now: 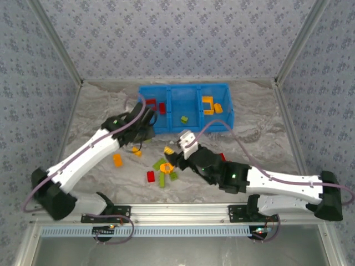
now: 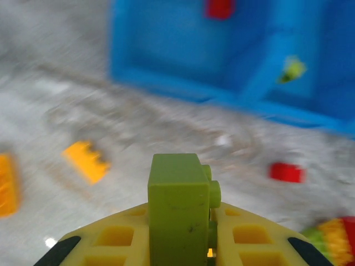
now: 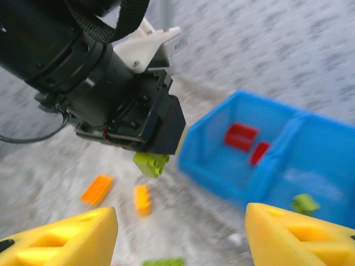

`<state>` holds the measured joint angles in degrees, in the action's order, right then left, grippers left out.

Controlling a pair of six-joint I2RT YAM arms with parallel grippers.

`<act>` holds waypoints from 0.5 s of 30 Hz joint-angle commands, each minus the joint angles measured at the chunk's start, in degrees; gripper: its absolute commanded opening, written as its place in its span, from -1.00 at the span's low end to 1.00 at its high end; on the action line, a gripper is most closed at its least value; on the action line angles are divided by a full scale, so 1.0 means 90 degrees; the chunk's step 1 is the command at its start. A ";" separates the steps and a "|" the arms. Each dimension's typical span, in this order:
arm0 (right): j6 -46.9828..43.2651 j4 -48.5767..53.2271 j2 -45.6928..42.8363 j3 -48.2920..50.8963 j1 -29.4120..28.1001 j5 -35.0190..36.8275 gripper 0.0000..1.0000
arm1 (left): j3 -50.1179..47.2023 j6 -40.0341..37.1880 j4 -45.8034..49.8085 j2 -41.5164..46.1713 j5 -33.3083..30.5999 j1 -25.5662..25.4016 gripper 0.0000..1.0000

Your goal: Sort the legos into containers by color

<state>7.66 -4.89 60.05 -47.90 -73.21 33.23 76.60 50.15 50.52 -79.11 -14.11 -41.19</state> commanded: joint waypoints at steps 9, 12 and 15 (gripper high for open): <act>0.0270 0.1063 -0.0730 -0.0174 0.0754 0.1245 0.30 | 0.4670 -0.1784 0.0445 -0.4016 0.0918 -0.0165 -0.83; 0.0458 0.1234 -0.0791 -0.0092 0.0933 0.1158 0.30 | 0.5843 -0.1924 0.0861 -0.5013 0.0717 -0.0143 -0.82; 0.0527 0.1254 -0.0903 0.0031 0.1048 0.1175 0.31 | 0.6825 -0.1873 0.1384 -0.5846 0.0456 -0.0038 -0.82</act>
<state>10.22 4.40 53.45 -48.56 -64.49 42.30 131.59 35.07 55.24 -127.70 -7.75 -42.35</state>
